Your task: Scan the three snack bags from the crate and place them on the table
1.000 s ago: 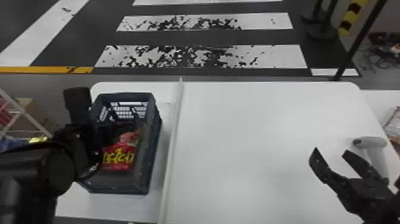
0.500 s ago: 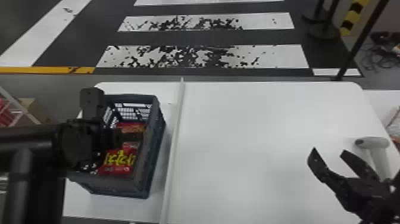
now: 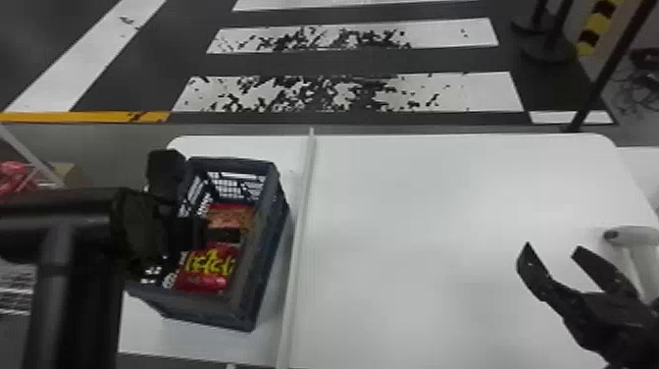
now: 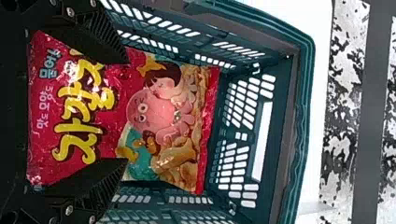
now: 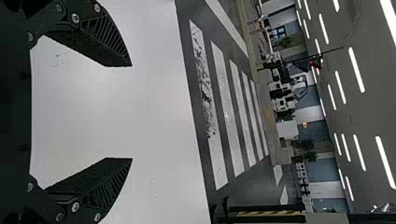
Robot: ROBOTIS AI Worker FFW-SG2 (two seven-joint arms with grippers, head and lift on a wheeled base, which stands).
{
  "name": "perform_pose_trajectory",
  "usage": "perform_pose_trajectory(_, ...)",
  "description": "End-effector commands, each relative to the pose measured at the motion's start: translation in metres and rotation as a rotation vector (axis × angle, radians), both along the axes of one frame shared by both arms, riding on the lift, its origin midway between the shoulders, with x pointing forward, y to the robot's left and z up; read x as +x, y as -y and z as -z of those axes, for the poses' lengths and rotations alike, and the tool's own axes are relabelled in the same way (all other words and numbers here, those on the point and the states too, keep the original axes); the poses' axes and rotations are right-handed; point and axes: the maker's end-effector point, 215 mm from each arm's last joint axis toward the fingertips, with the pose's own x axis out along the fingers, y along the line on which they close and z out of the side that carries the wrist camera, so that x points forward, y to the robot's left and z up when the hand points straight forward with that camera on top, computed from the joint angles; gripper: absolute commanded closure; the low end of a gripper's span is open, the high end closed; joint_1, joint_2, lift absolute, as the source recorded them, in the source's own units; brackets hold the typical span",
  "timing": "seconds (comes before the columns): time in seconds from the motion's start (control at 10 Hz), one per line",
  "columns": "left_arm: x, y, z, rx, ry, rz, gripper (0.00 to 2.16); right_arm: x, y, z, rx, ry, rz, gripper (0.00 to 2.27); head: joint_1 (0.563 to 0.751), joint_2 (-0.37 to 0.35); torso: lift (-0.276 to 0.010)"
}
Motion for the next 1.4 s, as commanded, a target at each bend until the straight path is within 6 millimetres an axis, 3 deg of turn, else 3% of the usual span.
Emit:
perform_pose_trajectory(0.0,-0.001,-0.004,0.004,0.007,-0.012,-0.006,0.15,0.0,-0.003,0.0,-0.001,0.001,-0.005,0.19,0.695,0.144,-0.062)
perform_pose_trajectory(0.2,-0.006,-0.002,0.01,-0.006,-0.026,-0.002,0.15,0.0,-0.005,0.001,0.001,0.0,-0.007,0.19,0.695,0.154,-0.062)
perform_pose_trajectory(0.6,-0.033,-0.002,0.033,-0.008,-0.08,0.002,0.15,0.005,-0.019,-0.002,-0.005,0.007,-0.027,0.19,0.695,0.171,-0.062)
perform_pose_trajectory(0.8,-0.04,-0.011,0.036,-0.016,-0.086,-0.015,0.15,0.007,-0.029,-0.003,-0.007,0.01,-0.049,0.19,0.695,0.184,-0.062)
perform_pose_trajectory(1.3,-0.022,-0.005,0.032,-0.045,-0.048,-0.011,0.14,-0.001,-0.033,-0.005,-0.015,0.006,-0.061,0.19,0.695,0.21,-0.062)
